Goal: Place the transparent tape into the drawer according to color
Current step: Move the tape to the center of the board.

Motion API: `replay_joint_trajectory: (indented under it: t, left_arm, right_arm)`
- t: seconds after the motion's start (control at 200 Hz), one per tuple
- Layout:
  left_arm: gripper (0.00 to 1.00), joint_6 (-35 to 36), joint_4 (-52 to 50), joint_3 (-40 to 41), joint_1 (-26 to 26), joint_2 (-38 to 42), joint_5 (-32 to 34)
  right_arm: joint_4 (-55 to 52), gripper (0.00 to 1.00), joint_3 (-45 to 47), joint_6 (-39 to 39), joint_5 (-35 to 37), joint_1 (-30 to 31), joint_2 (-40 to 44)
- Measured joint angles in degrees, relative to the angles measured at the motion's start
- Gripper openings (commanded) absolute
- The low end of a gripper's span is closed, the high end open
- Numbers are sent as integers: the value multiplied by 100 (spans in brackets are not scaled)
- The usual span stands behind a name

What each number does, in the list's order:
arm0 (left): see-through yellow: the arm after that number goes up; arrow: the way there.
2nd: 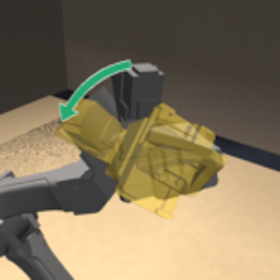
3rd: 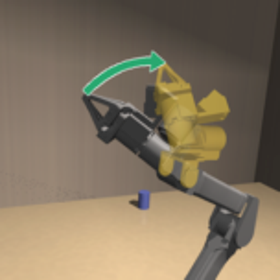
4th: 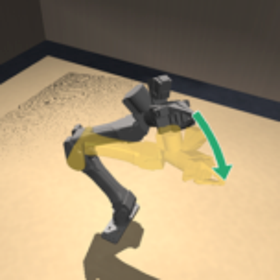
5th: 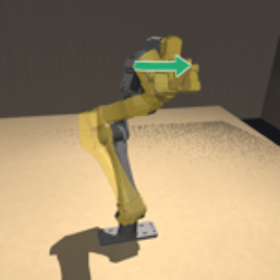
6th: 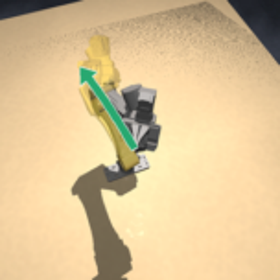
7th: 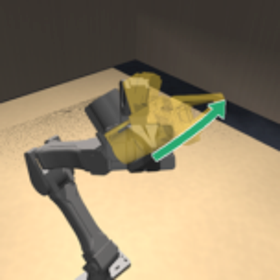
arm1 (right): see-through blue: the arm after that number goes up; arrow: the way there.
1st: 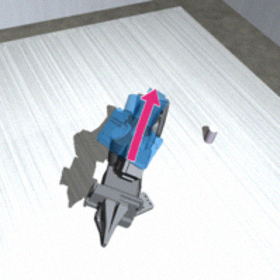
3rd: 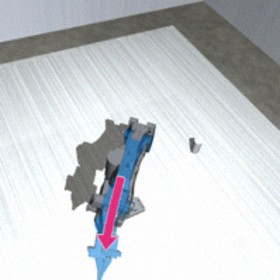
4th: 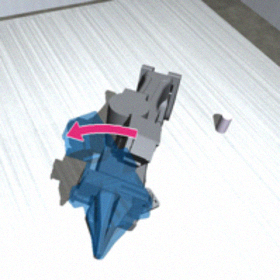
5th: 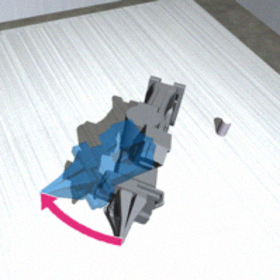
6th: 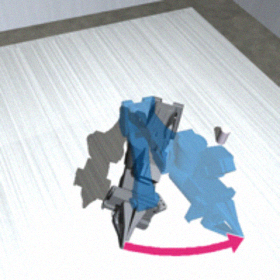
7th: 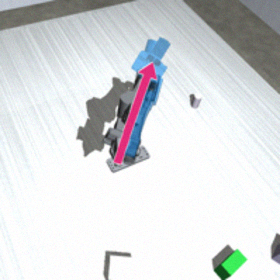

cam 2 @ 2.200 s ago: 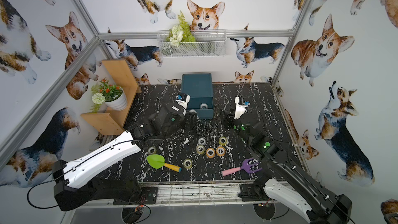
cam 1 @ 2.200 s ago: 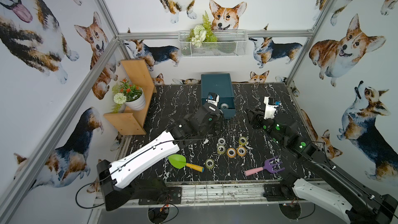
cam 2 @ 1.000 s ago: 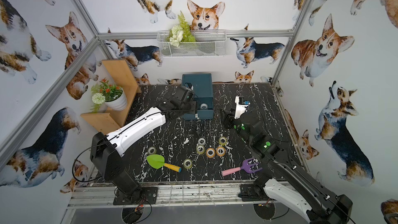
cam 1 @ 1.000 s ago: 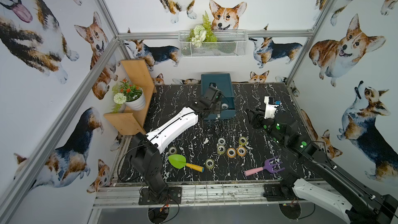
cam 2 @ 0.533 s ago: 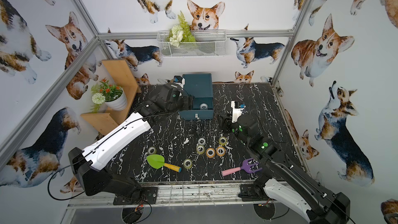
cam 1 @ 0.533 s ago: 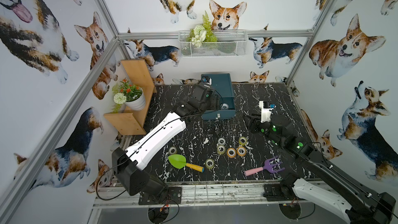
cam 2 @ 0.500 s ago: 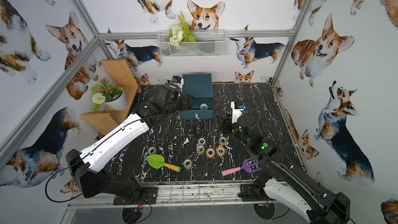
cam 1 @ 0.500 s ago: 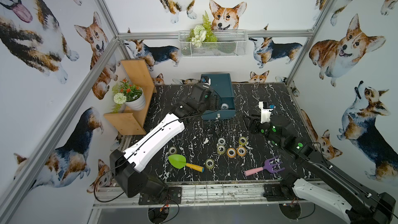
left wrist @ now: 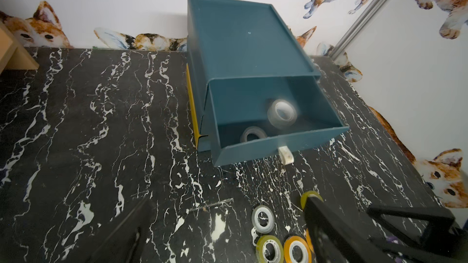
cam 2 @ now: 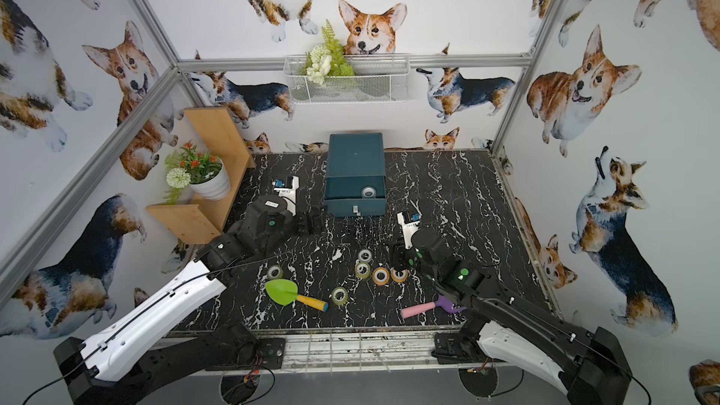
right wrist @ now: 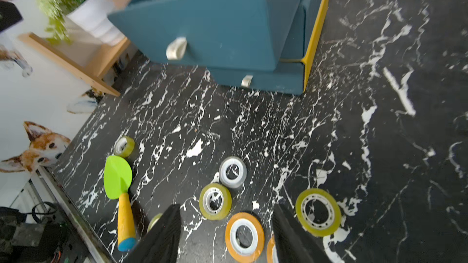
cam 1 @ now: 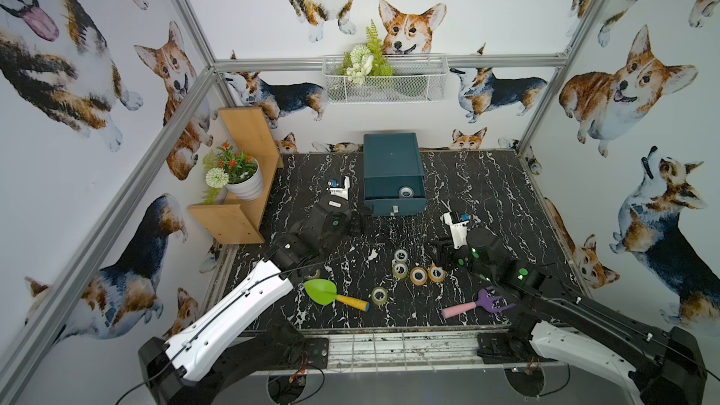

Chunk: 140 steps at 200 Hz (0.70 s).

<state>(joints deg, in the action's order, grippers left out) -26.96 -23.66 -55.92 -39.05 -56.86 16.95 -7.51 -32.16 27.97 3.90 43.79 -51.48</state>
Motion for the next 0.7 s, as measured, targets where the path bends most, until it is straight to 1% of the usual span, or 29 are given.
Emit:
replay_joint_trajectory:
  t: [0.09, 0.195, 0.21, 0.22, 0.24, 0.38, 0.475, 0.611, 0.631, 0.701]
  left_arm:
    - [99, -22, 55, 326, 0, 291, 162]
    - [99, -17, 173, 555, 0, 498, 302]
    - [99, -15, 181, 577, 0, 516, 313]
    - [100, -13, 197, 597, 0, 533, 319]
    - [100, -9, 219, 623, 0, 553, 326]
    - [99, 103, 326, 673, 0, 645, 365]
    - [99, 131, 372, 693, 0, 695, 380]
    - [99, 151, 391, 734, 0, 765, 385]
    - [99, 151, 393, 741, 0, 774, 382]
    - [100, 151, 407, 769, 0, 796, 385]
  right_arm:
    - [140, 62, 70, 0, 17, 173, -420]
    - [389, 62, 81, -2, 66, 356, -1139]
    - [446, 62, 79, -4, 87, 400, -1281]
    - [476, 65, 74, -2, 90, 422, -1357]
    - [520, 66, 63, -4, 90, 472, -1499]
    - [774, 67, -168, -28, 348, 750, -2472]
    - [1036, 65, -321, -7, 643, 758, -2944]
    - [1204, 64, -527, 39, 1067, 769, -3373]
    - [1211, 60, -570, 46, 1132, 769, -3436]
    - [1217, 59, -684, 63, 1296, 769, -3644]
